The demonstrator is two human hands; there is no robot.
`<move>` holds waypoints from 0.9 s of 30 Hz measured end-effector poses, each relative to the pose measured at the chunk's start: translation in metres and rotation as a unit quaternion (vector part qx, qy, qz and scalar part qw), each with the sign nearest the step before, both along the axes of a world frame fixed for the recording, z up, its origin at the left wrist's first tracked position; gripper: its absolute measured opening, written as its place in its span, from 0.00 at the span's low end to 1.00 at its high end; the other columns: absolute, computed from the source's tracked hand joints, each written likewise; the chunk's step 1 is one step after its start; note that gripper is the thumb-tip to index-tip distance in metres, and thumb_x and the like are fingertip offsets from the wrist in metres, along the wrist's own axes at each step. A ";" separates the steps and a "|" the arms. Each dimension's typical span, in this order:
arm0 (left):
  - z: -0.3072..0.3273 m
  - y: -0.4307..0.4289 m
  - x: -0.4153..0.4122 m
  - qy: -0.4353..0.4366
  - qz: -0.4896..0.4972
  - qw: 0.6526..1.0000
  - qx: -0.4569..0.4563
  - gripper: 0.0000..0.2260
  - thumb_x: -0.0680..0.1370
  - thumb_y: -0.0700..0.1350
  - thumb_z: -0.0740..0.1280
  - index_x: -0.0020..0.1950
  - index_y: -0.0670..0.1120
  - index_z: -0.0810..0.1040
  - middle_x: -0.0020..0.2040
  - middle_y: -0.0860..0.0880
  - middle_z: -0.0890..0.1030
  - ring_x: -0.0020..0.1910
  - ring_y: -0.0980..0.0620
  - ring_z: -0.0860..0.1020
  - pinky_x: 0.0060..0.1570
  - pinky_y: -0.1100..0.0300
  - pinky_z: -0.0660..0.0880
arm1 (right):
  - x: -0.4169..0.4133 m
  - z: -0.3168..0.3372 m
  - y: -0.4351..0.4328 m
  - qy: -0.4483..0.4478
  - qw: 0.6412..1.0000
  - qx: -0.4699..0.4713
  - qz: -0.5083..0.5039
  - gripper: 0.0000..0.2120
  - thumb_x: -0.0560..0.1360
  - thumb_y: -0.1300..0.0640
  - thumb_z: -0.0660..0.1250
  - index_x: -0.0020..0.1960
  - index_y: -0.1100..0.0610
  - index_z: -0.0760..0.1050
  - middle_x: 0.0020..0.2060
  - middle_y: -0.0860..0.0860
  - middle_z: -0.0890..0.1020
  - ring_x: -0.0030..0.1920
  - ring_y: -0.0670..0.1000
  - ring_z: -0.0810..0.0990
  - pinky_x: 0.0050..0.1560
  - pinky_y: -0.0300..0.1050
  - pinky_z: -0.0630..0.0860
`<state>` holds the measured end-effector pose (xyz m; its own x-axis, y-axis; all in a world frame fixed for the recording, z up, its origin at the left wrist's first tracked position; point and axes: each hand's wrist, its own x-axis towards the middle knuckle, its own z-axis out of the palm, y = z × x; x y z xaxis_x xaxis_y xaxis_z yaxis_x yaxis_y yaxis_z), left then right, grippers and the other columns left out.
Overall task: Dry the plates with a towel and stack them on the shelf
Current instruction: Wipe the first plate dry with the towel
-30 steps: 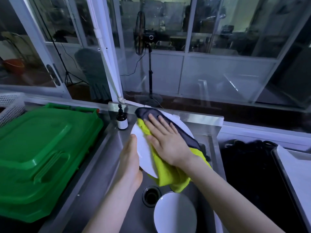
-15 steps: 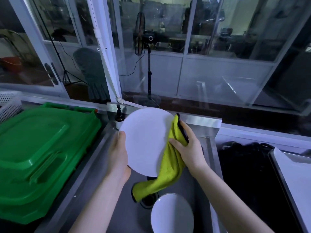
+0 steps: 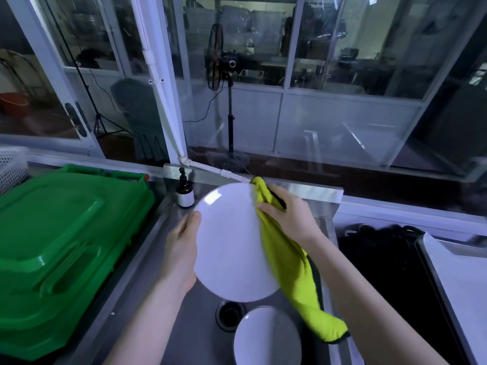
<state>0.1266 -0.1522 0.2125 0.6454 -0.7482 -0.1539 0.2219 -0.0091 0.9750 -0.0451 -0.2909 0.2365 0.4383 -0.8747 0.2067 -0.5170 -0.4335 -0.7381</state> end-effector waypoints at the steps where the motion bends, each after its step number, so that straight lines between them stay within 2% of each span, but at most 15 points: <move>1: 0.000 -0.002 0.000 0.025 0.038 0.999 -0.010 0.11 0.81 0.54 0.62 0.49 0.59 0.84 0.46 0.57 0.86 0.45 0.52 0.83 0.43 0.55 0.79 | -0.003 -0.009 0.007 -0.042 0.998 0.024 -0.032 0.24 0.75 0.47 0.71 0.69 0.50 0.73 0.58 0.44 0.81 0.61 0.51 0.77 0.53 0.37 0.68; 4: 0.002 -0.009 -0.004 0.051 0.090 0.994 -0.033 0.12 0.81 0.54 0.61 0.46 0.61 0.84 0.47 0.59 0.86 0.49 0.51 0.84 0.45 0.54 0.81 | 0.001 -0.040 0.040 -0.153 0.973 0.128 -0.115 0.24 0.76 0.50 0.70 0.70 0.52 0.71 0.57 0.45 0.81 0.60 0.50 0.78 0.54 0.39 0.69; 7: 0.003 -0.011 -0.001 0.003 0.044 0.998 -0.040 0.14 0.82 0.52 0.60 0.44 0.63 0.84 0.48 0.59 0.86 0.48 0.53 0.84 0.40 0.59 0.80 | 0.002 -0.046 0.045 -0.188 0.958 0.173 -0.133 0.25 0.76 0.50 0.70 0.70 0.52 0.69 0.58 0.47 0.80 0.60 0.50 0.78 0.60 0.45 0.73; 9: 0.007 -0.007 0.009 -0.033 -0.010 0.999 -0.032 0.16 0.84 0.52 0.60 0.45 0.65 0.84 0.49 0.59 0.86 0.47 0.56 0.85 0.43 0.58 0.81 | -0.003 -0.033 0.031 -0.165 0.972 0.132 -0.100 0.25 0.75 0.49 0.71 0.70 0.52 0.71 0.57 0.44 0.80 0.59 0.47 0.77 0.59 0.43 0.72; 12: 0.014 -0.007 0.028 -0.089 -0.123 0.988 -0.003 0.15 0.84 0.52 0.60 0.48 0.63 0.84 0.50 0.57 0.87 0.48 0.55 0.85 0.47 0.57 0.79 | -0.006 -0.005 0.009 -0.092 0.994 0.052 0.010 0.26 0.73 0.49 0.73 0.69 0.50 0.72 0.55 0.40 0.79 0.56 0.41 0.76 0.56 0.32 0.68; 14: 0.021 -0.009 0.035 -0.128 -0.189 0.973 0.027 0.12 0.84 0.52 0.61 0.52 0.56 0.84 0.51 0.55 0.86 0.49 0.53 0.84 0.51 0.55 0.77 | -0.002 0.009 0.001 -0.027 0.994 0.029 0.102 0.24 0.71 0.48 0.75 0.66 0.49 0.75 0.54 0.40 0.80 0.56 0.42 0.77 0.57 0.33 0.69; 16: 0.025 -0.013 0.036 -0.161 -0.239 0.956 0.047 0.12 0.84 0.51 0.62 0.51 0.49 0.83 0.48 0.51 0.85 0.46 0.53 0.81 0.50 0.55 0.73 | 0.002 0.014 -0.001 0.008 0.987 0.038 0.156 0.21 0.71 0.49 0.76 0.62 0.49 0.77 0.52 0.39 0.81 0.55 0.43 0.78 0.58 0.36 0.70; 17: 0.025 -0.015 0.035 -0.164 -0.248 0.953 0.051 0.11 0.84 0.51 0.63 0.49 0.49 0.83 0.46 0.52 0.85 0.44 0.54 0.81 0.48 0.57 0.73 | 0.003 0.014 -0.001 0.005 0.986 0.040 0.164 0.19 0.71 0.50 0.76 0.61 0.48 0.78 0.50 0.38 0.81 0.54 0.44 0.78 0.57 0.37 0.70; 19: 0.026 -0.017 0.031 -0.154 -0.224 0.961 0.056 0.09 0.82 0.51 0.65 0.46 0.53 0.84 0.42 0.56 0.84 0.41 0.58 0.80 0.46 0.59 0.73 | 0.001 0.010 0.000 -0.010 0.988 0.027 0.154 0.13 0.72 0.52 0.75 0.56 0.45 0.79 0.46 0.38 0.82 0.51 0.43 0.79 0.55 0.38 0.72; 21: 0.023 -0.016 0.027 -0.135 -0.144 0.979 0.053 0.06 0.78 0.53 0.69 0.45 0.55 0.84 0.42 0.57 0.84 0.43 0.56 0.80 0.47 0.58 0.73 | -0.005 0.004 0.002 -0.034 0.991 0.022 0.127 0.10 0.73 0.52 0.74 0.52 0.41 0.79 0.42 0.36 0.82 0.46 0.39 0.80 0.51 0.37 0.73; 24: 0.008 0.003 0.005 -0.107 -0.031 0.993 0.023 0.08 0.73 0.56 0.67 0.48 0.56 0.83 0.43 0.58 0.84 0.45 0.52 0.81 0.45 0.55 0.75 | -0.014 -0.011 0.007 -0.147 0.988 0.050 0.019 0.07 0.74 0.55 0.73 0.52 0.48 0.82 0.39 0.40 0.83 0.41 0.38 0.79 0.45 0.35 0.74; 26: -0.005 0.015 -0.025 -0.089 0.018 0.996 -0.022 0.09 0.76 0.55 0.66 0.54 0.59 0.81 0.50 0.58 0.85 0.51 0.56 0.82 0.47 0.55 0.77 | -0.014 -0.024 0.016 -0.241 0.964 0.062 -0.088 0.05 0.75 0.57 0.72 0.49 0.48 0.81 0.38 0.41 0.83 0.40 0.39 0.78 0.44 0.36 0.74; 27: -0.010 0.018 -0.039 -0.081 0.044 0.995 -0.031 0.12 0.79 0.54 0.66 0.61 0.59 0.78 0.57 0.57 0.84 0.57 0.58 0.81 0.53 0.53 0.78 | -0.011 -0.031 0.023 -0.269 0.952 0.071 -0.131 0.04 0.76 0.57 0.71 0.49 0.48 0.81 0.39 0.42 0.84 0.42 0.42 0.79 0.45 0.39 0.75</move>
